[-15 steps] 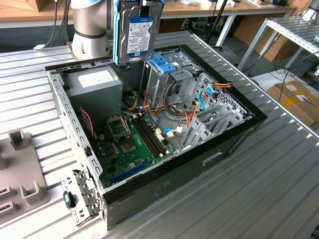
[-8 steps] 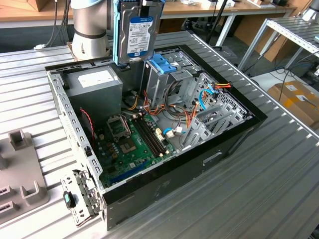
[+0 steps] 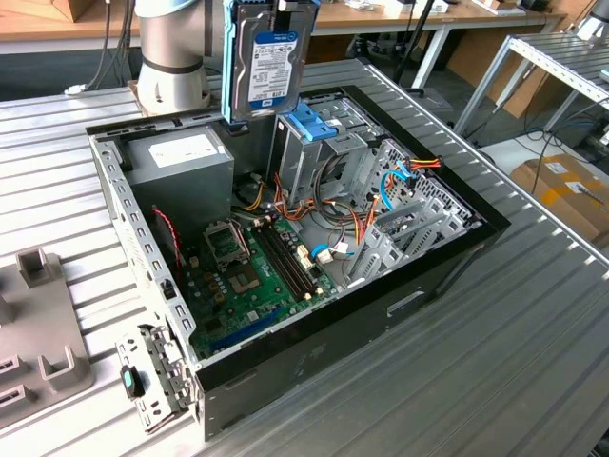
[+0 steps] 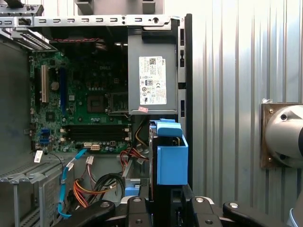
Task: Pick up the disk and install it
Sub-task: 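Pick up the disk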
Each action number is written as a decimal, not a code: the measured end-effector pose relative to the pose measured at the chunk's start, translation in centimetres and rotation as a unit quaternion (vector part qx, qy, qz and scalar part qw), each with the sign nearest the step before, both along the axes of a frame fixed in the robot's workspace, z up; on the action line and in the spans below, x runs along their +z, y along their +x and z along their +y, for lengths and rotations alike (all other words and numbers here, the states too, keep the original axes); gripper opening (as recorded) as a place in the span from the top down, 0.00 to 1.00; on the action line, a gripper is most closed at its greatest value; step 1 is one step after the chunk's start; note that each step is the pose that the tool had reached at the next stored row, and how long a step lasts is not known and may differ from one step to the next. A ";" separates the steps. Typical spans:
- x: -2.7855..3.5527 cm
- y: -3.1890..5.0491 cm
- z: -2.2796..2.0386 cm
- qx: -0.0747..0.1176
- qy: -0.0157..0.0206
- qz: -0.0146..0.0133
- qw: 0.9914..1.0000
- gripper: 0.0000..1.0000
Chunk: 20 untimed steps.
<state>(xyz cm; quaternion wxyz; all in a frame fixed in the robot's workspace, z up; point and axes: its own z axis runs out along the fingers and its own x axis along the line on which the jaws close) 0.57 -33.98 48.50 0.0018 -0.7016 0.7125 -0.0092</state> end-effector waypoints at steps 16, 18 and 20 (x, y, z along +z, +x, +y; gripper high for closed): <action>-0.01 0.61 0.00 0.000 0.000 0.000 1.000 0.65; -0.01 0.74 0.01 0.000 0.000 0.000 1.000 0.65; -0.01 0.91 0.02 0.000 0.000 0.000 1.000 0.65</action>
